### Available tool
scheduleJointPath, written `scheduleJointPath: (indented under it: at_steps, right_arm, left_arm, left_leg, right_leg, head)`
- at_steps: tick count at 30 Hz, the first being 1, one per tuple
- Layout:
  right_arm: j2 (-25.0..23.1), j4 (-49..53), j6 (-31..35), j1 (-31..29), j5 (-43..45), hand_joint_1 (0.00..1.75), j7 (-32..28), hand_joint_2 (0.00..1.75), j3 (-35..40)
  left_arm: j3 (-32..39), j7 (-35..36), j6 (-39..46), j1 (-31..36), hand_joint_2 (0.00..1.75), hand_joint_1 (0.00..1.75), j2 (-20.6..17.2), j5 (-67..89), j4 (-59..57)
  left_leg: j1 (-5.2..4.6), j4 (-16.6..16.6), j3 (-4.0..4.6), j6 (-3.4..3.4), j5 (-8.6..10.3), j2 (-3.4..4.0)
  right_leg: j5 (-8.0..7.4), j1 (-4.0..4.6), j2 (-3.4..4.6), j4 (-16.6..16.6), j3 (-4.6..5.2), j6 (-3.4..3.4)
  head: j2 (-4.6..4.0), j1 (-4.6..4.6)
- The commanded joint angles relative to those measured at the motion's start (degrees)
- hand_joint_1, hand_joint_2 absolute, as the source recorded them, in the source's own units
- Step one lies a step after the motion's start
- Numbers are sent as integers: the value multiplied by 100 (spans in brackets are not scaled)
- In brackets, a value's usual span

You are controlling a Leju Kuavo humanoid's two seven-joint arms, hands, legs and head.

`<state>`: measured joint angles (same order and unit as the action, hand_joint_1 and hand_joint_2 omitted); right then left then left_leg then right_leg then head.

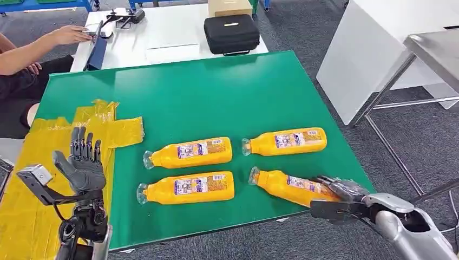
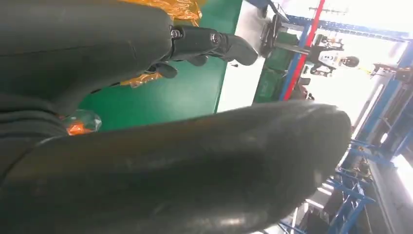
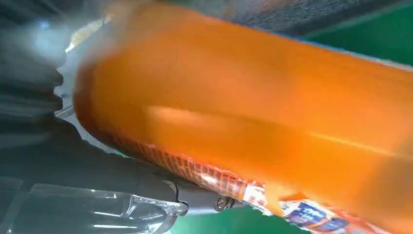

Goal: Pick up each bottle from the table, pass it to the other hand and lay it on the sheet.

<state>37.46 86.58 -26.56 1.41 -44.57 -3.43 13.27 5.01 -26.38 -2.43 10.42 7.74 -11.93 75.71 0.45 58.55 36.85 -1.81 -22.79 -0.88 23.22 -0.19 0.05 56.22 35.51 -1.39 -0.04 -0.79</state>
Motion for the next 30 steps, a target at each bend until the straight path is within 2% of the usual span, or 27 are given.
scheduleJointPath:
  at_steps: [1, 8, 11, 17, 25, 26, 30]
  right_arm:
    - [-370, 56, 257, 519, -235, 175, 314, 175, -175]
    - [-728, 200, 521, 673, -175, 175, 438, 175, -500]
    - [-1050, 277, 918, 674, 54, 175, 336, 175, -804]
    - [-1484, 537, 1363, 548, 745, 175, 72, 175, -1454]
    - [-1360, 564, 1378, 453, 1031, 175, -9, 175, -1624]
    - [-1332, 530, 1414, 398, 1154, 175, -82, 175, -1640]
    - [-1213, 396, 1399, 242, 1256, 175, -104, 175, -1611]
  left_arm:
    - [-193, -7, 22, 180, 0, 0, -41, -39, -332]
    - [-247, 21, 70, 53, 0, 0, -47, -67, -169]
    - [-238, 21, 58, -107, 0, 0, -38, -65, -18]
    - [-266, 20, -3, -84, 0, 0, -17, -46, -79]
    - [-258, 12, -32, -12, 0, 0, -37, -59, -187]
    - [-254, 12, -31, -6, 0, 0, -40, -59, -196]
    - [-236, 9, -36, 20, 0, 0, -46, -59, -226]
  left_leg:
    - [2, -12, -32, 8, -5, -5]
    - [2, -10, -27, 6, -3, -4]
    - [-1, -19, -52, 11, -10, 2]
    - [-3, -10, -30, 8, -6, 14]
    - [0, -4, -12, 4, -2, 7]
    - [-4, -8, -37, 8, -11, 15]
    - [-6, -4, -12, 4, -4, 14]
  right_leg:
    - [7, 2, -12, -14, -34, 4]
    - [4, 2, -9, -15, -29, 4]
    - [12, 0, -7, -20, -53, 6]
    - [4, -3, 7, -6, -25, 4]
    - [1, 1, 2, -5, -11, 0]
    - [9, -3, 4, -7, -34, 1]
    - [1, -6, 8, -1, -11, 0]
  head:
    - [0, 0]
    - [0, 2]
    - [0, 0]
    - [0, -2]
    - [0, 0]
    - [0, 0]
    - [0, 0]
